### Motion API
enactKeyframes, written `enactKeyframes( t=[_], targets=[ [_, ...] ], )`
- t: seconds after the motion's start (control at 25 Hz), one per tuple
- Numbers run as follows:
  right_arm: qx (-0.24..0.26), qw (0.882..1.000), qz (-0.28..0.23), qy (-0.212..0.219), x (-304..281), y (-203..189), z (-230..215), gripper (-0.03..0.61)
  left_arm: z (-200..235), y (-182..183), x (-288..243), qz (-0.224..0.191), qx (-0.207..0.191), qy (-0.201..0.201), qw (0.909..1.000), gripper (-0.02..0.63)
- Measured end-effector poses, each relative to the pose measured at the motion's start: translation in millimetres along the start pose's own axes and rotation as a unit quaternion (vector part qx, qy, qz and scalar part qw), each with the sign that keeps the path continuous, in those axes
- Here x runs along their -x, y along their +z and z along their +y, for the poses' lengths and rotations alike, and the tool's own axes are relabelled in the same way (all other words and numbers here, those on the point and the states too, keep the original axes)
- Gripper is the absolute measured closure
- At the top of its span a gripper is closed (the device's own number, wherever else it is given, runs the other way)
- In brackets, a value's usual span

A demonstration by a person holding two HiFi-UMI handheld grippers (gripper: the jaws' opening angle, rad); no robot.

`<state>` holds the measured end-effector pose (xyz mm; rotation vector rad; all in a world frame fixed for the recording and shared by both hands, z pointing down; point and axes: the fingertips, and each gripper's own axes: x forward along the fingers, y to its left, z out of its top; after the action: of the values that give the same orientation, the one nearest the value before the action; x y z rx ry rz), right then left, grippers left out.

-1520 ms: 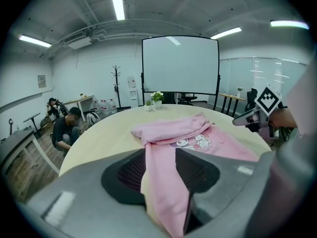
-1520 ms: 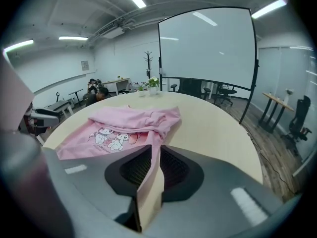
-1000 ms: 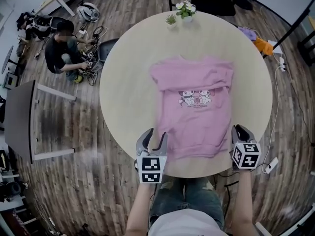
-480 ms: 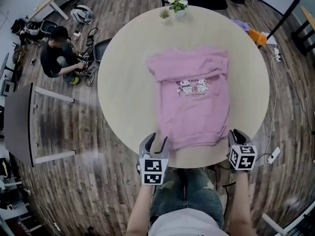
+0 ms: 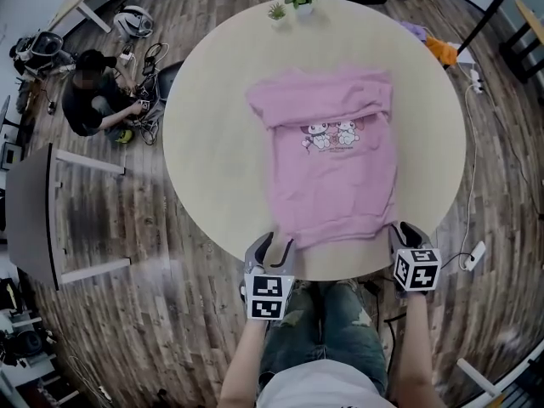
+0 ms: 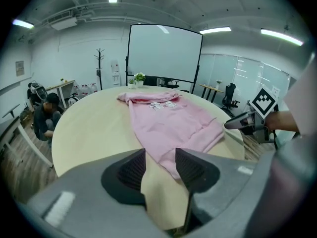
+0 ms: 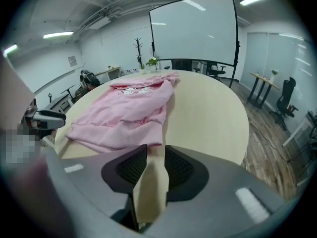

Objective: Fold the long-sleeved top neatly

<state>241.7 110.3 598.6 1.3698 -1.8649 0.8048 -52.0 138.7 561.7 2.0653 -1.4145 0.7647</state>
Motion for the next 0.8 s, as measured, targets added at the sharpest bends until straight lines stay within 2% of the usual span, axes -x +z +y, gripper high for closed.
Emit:
enactKeyframes(
  t=[0.32, 0.6, 0.8],
  targets=[
    [0.0, 1.0, 0.004, 0.004, -3.2, -5.7, 9.7, 0.437, -14.1, -19.4, -7.0, 0.033, 0.016, -0.028, 0.9989, 0.423],
    [-0.001, 1.0, 0.004, 0.003, -5.1, -8.4, 14.4, 0.437, -30.7, -25.4, -18.3, 0.049, -0.012, -0.065, 0.9966, 0.423],
    [-0.002, 1.0, 0.004, 0.002, -4.0, -9.1, 17.2, 0.437, -33.3, -27.6, -24.4, 0.058, -0.012, -0.066, 0.996, 0.423]
  ],
)
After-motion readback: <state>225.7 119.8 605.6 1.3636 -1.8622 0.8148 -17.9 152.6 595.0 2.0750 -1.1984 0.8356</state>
